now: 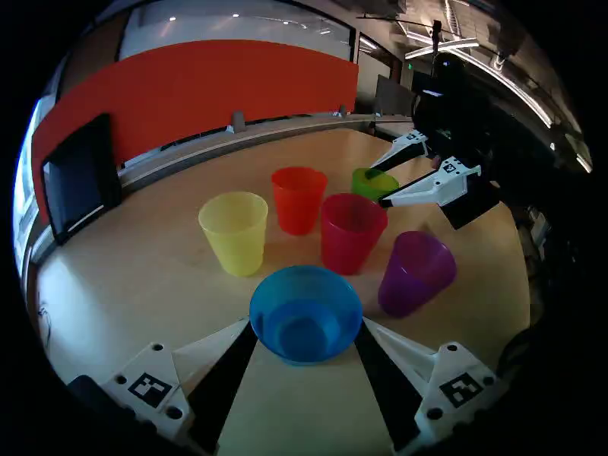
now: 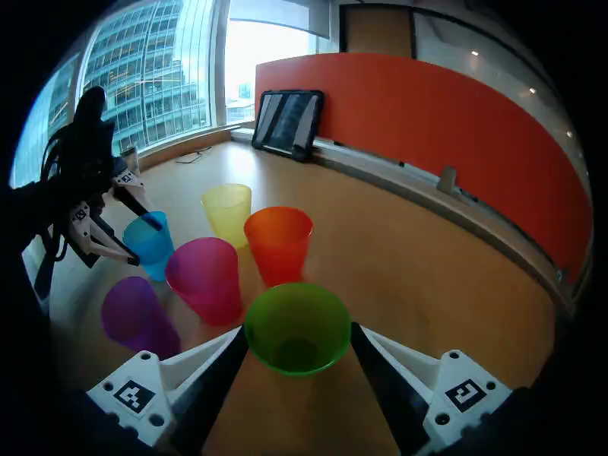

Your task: Pour water

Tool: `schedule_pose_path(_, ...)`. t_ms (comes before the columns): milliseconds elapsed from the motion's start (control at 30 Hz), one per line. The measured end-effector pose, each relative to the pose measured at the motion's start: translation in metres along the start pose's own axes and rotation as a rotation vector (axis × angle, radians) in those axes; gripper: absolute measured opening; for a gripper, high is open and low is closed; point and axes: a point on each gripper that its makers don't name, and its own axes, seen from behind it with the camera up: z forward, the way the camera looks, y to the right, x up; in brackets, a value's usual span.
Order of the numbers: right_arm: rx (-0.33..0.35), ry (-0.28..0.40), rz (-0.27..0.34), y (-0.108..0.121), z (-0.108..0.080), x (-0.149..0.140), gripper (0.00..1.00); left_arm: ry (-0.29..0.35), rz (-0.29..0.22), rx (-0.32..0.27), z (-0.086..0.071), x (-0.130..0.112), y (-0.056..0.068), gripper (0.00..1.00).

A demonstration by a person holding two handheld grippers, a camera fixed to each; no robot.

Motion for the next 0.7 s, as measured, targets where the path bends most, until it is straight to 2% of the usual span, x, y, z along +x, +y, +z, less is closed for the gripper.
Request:
schedule_pose_path(167,-0.008,0.001,0.004,0.002,0.003,0.0,1.0,0.005,-0.005,0.008,0.0,0.001,-0.002,0.86)
schedule_pose_path(267,-0.012,0.001,0.005,0.003,0.003,-0.001,0.93,0.007,-0.008,0.013,-0.002,0.001,-0.004,0.86)
schedule_pose_path(400,-0.012,0.0,0.006,0.002,0.001,-0.002,0.93,0.019,-0.013,0.02,-0.006,0.004,-0.005,0.86)
schedule_pose_path(700,-0.021,0.066,0.012,0.0,-0.02,0.021,0.93,0.081,-0.021,0.038,-0.023,0.023,-0.005,0.86)
